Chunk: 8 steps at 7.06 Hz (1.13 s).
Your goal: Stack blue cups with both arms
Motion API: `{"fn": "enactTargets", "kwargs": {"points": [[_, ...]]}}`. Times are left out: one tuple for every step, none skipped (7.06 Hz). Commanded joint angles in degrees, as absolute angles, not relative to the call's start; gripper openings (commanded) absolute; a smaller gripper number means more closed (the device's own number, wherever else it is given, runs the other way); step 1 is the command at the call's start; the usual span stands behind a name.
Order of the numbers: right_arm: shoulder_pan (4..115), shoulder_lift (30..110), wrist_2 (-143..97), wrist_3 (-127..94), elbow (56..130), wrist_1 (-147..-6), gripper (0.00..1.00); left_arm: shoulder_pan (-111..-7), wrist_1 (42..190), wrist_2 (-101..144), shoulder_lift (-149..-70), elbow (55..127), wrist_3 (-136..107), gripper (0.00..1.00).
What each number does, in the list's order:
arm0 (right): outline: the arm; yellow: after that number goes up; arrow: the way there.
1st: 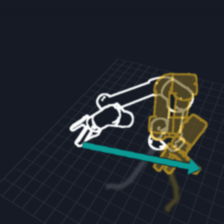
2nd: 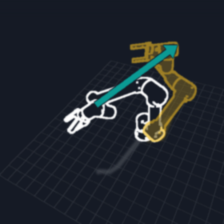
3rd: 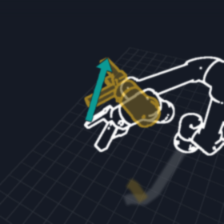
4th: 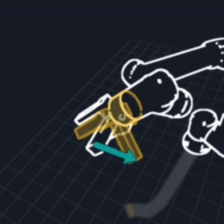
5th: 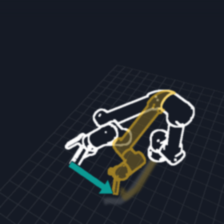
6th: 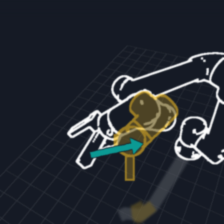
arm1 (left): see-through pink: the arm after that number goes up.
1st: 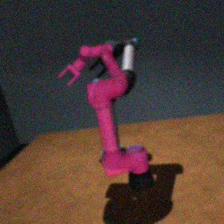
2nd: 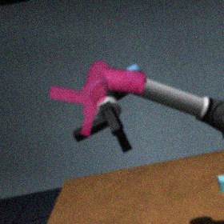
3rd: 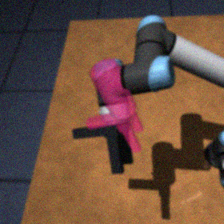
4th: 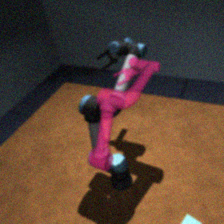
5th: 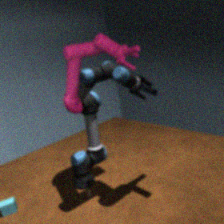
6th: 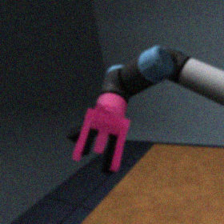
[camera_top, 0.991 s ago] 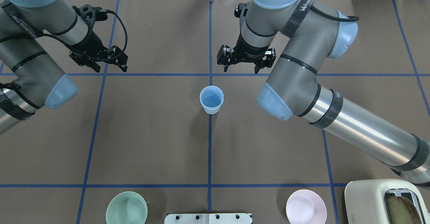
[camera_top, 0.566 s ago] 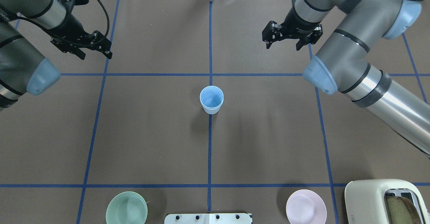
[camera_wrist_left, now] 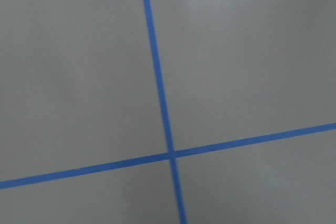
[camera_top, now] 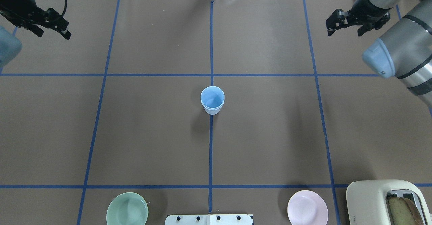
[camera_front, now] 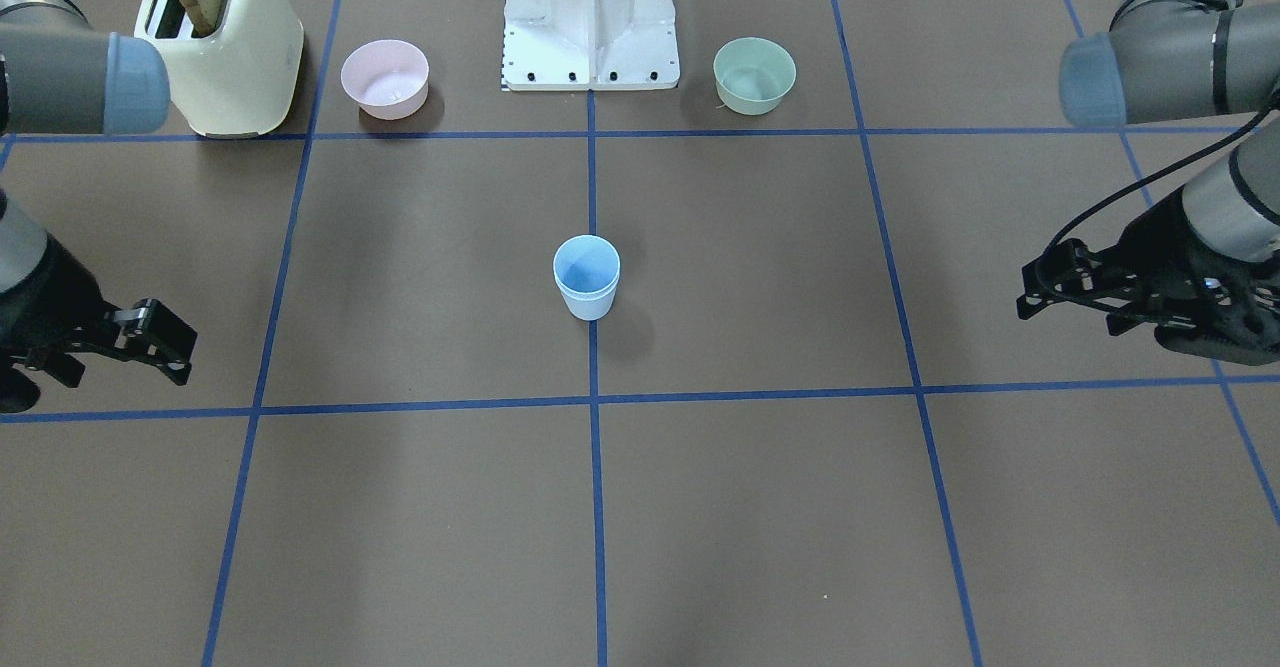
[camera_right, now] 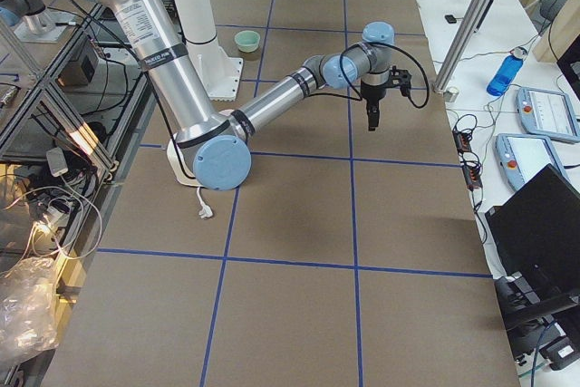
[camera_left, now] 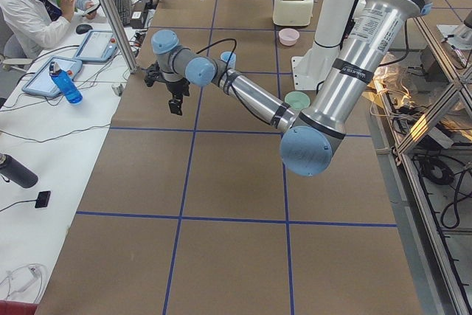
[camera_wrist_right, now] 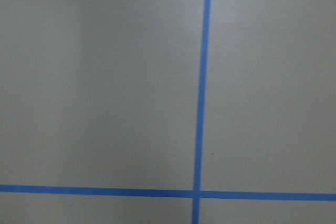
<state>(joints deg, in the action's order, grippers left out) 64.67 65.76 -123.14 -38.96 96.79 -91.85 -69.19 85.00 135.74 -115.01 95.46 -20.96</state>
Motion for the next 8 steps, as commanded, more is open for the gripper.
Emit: {"fn": "enactTargets", "kwargs": {"points": [[73.69, 73.61, -125.31, -25.06, 95.11, -92.46, 1.0, -73.46, 82.18, 135.79, -112.52, 95.62, -12.32, 1.0], [79.57, 77.05, -130.55, -21.57, 92.75, -92.2, 1.0, -75.04, 82.18, 135.79, -110.59, 96.5, -10.39, 1.0], [83.54, 81.69, -131.13, -18.66, 93.25, -91.85, 1.0, -77.15, 82.09, 135.79, -108.91, 96.85, -6.98, 1.0], [86.8, 85.13, -130.44, -12.28, 93.25, -91.85, 1.0, -79.0, 82.09, 135.79, -106.63, 96.94, -5.38, 1.0], [89.45, 87.34, -130.34, -8.3, 93.51, -91.85, 1.0, -79.88, 82.09, 135.79, -102.78, 98.51, -5.27, 1.0], [91.56, 88.58, -130.34, -8.0, 93.78, -91.93, 1.0, -79.89, 82.09, 135.79, -97.44, 102.35, -5.27, 1.0], [92.28, 90.68, -130.34, -7.91, 94.74, -91.85, 1.0, -79.89, 82.09, 135.79, -92.68, 105.35, -5.27, 1.0], [92.46, 93.66, -130.34, -7.91, 97.36, -91.85, 1.0, -79.89, 82.18, 135.7, -89.16, 105.82, -2.84, 1.0]]}}
